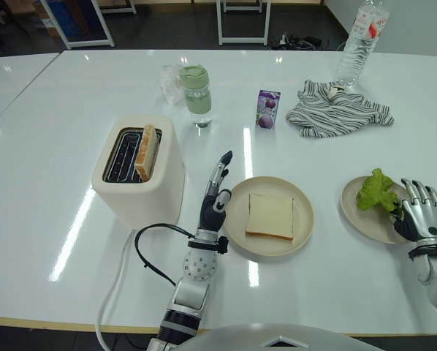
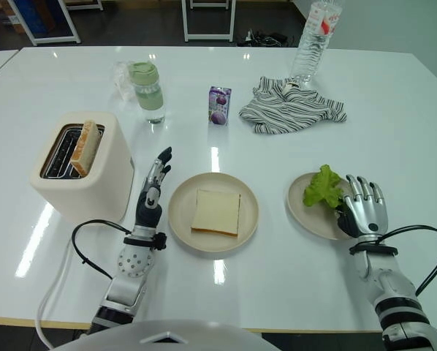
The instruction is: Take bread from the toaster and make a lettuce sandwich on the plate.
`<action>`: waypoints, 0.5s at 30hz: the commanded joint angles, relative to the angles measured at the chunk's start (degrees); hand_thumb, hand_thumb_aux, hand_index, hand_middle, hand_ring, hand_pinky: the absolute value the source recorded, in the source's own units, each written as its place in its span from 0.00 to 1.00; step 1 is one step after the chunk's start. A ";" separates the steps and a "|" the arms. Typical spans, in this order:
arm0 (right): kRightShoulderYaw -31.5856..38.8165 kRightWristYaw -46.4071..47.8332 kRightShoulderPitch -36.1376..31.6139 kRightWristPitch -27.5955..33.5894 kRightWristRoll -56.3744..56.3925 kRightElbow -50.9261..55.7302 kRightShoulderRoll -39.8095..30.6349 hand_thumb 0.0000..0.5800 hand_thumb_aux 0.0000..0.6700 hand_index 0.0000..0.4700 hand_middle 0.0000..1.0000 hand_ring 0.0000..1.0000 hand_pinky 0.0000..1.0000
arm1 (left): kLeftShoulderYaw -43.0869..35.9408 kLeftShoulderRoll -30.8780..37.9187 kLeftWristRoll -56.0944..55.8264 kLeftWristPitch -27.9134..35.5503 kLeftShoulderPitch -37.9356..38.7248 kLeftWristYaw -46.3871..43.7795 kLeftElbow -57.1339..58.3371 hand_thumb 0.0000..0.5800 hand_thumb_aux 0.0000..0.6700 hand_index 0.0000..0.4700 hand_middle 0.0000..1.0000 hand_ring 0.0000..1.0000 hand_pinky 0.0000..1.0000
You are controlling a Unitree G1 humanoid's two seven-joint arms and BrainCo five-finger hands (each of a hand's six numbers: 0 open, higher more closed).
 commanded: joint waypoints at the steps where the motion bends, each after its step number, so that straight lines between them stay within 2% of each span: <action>1: -4.76 0.85 3.11 -3.19 5.77 -8.84 -0.54 1.00 1.00 1.00 0.00 0.00 0.00 | 0.07 -0.44 0.77 -0.18 0.23 0.28 1.41 0.00 0.00 0.00 0.00 0.00 0.00; 5: -9.25 5.09 6.13 -2.80 9.48 -21.18 0.48 1.00 1.00 1.00 0.00 0.00 0.00 | 0.08 -0.73 0.97 -0.45 0.15 0.49 2.03 0.00 0.00 0.00 0.00 0.00 0.00; 9: -11.42 8.40 5.88 -2.00 10.51 -29.34 2.24 1.00 1.00 1.00 0.00 0.00 0.00 | 0.01 -1.17 1.12 -0.80 -0.07 0.66 3.11 0.00 0.00 0.00 0.00 0.00 0.00; 15: -9.43 14.67 2.05 -1.43 9.07 -36.78 5.02 1.00 1.00 1.00 0.00 0.00 0.00 | -0.07 -1.80 0.66 -0.96 -0.55 0.80 4.49 0.00 0.00 0.00 0.00 0.00 0.00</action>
